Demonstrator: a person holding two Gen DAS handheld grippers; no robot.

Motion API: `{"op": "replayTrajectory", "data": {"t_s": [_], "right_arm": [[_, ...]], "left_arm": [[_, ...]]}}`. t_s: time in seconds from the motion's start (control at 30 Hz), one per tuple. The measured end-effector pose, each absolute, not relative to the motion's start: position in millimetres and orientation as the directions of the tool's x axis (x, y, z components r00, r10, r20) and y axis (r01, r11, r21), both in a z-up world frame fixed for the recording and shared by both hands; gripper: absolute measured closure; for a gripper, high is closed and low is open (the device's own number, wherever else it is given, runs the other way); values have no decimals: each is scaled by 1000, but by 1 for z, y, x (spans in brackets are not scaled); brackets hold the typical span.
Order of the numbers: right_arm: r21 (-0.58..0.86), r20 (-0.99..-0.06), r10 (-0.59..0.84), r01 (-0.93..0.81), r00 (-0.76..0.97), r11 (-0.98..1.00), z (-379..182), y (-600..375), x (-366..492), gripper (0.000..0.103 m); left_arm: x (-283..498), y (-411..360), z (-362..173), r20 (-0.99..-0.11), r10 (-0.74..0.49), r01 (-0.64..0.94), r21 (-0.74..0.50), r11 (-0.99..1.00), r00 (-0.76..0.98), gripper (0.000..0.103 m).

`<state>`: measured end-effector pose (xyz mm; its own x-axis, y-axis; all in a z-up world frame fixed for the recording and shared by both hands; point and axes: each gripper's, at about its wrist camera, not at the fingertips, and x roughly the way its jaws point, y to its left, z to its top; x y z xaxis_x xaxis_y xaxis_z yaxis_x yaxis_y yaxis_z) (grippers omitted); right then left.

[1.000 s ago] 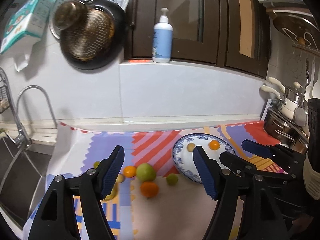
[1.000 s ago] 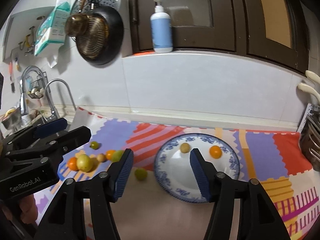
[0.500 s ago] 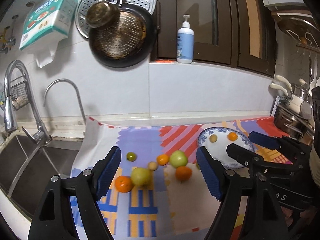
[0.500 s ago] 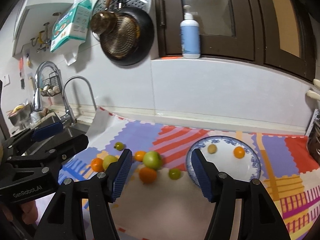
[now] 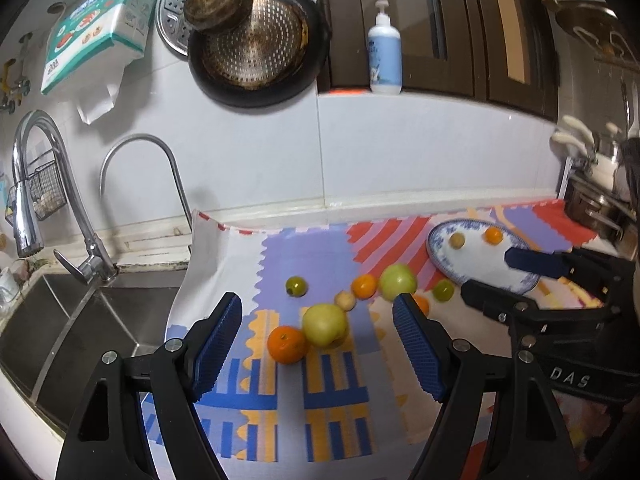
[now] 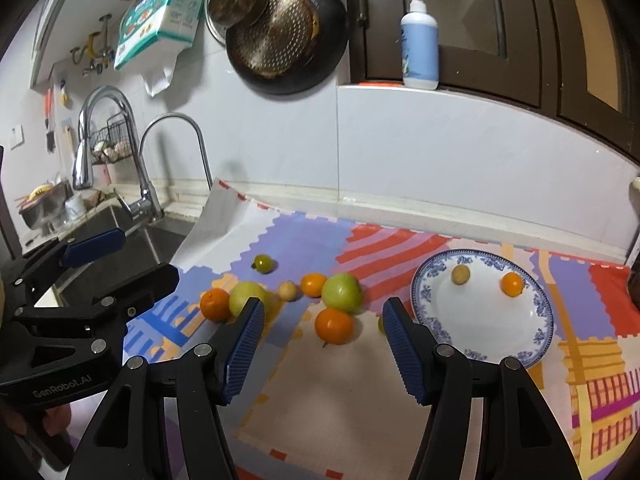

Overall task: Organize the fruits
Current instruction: 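Grasp a large yellow-green citrus with the left tool while the right tool grasps an orange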

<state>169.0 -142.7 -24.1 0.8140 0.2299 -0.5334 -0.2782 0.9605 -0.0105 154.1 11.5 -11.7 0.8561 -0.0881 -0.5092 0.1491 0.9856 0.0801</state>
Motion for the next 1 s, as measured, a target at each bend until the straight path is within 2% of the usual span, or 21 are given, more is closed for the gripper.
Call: {"op": "replayTrajectory", "data": {"t_s": [0.23, 0.7, 1.0], "right_arm": [[-42, -573, 211, -285, 792, 958, -43, -135, 186, 41], [10, -671, 220, -288, 708, 957, -87, -139, 236, 41], [8, -698, 219, -299, 682, 954, -103, -139, 251, 41]], "left_arm": [[175, 11, -35, -557, -59, 164, 141, 976, 829, 25], [223, -2, -77, -645, -41, 231, 212, 950, 763, 25], [241, -8, -93, -666, -37, 282, 263, 923, 745, 26]]}}
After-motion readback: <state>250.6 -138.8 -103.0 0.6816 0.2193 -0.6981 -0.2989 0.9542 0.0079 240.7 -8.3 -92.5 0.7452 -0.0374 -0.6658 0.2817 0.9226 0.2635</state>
